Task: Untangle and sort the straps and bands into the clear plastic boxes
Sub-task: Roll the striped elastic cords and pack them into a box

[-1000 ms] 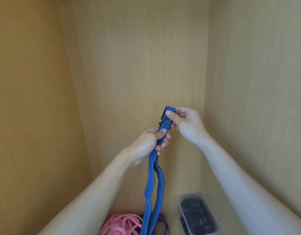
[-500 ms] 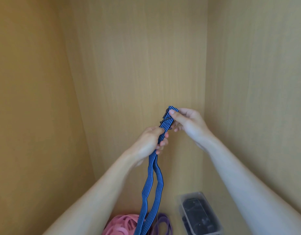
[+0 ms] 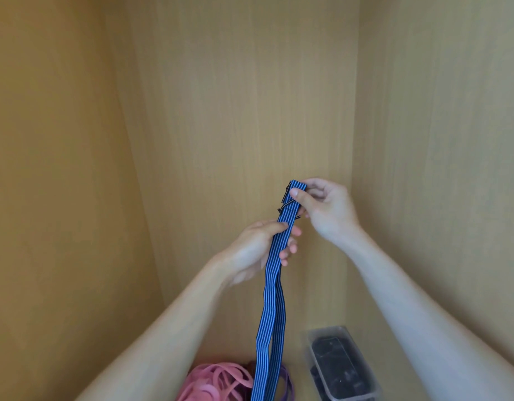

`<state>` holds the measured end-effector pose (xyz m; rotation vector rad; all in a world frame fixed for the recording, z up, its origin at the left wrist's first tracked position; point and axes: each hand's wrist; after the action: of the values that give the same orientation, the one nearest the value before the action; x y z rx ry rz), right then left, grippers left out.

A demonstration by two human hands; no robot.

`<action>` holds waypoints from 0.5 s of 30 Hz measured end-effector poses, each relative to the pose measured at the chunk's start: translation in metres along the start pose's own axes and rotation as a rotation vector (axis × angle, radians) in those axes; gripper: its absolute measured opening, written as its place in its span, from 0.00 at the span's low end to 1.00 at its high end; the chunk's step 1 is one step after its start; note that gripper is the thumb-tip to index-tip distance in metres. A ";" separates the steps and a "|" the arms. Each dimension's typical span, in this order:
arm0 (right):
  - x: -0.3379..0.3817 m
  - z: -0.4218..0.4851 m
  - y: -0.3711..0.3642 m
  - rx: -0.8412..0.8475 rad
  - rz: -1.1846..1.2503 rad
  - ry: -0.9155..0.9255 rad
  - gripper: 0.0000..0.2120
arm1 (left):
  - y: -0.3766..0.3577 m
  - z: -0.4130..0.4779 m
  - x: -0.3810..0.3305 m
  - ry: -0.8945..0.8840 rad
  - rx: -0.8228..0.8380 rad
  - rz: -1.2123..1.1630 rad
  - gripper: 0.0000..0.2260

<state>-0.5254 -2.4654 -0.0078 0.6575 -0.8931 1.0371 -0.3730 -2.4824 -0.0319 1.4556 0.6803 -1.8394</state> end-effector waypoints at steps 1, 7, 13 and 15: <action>0.000 0.000 -0.001 -0.003 -0.004 0.007 0.07 | 0.000 0.000 0.000 0.004 -0.013 0.012 0.14; -0.001 -0.002 -0.005 -0.027 -0.065 0.085 0.06 | 0.000 0.004 0.003 0.011 -0.088 0.090 0.14; 0.000 -0.006 -0.007 -0.062 -0.190 0.125 0.08 | -0.003 0.003 0.005 0.039 -0.096 -0.013 0.12; 0.000 -0.010 -0.006 -0.049 -0.230 0.161 0.05 | -0.004 0.002 0.004 0.053 -0.051 -0.115 0.13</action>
<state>-0.5166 -2.4602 -0.0133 0.6110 -0.6835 0.8467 -0.3779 -2.4815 -0.0355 1.4626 0.8472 -1.8615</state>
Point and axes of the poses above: each hand's wrist, its own z-axis towards the middle knuckle, its own y-axis out of the back of the hand, x = y × z, and after that the axes turned 7 degrees about -y, right-handed
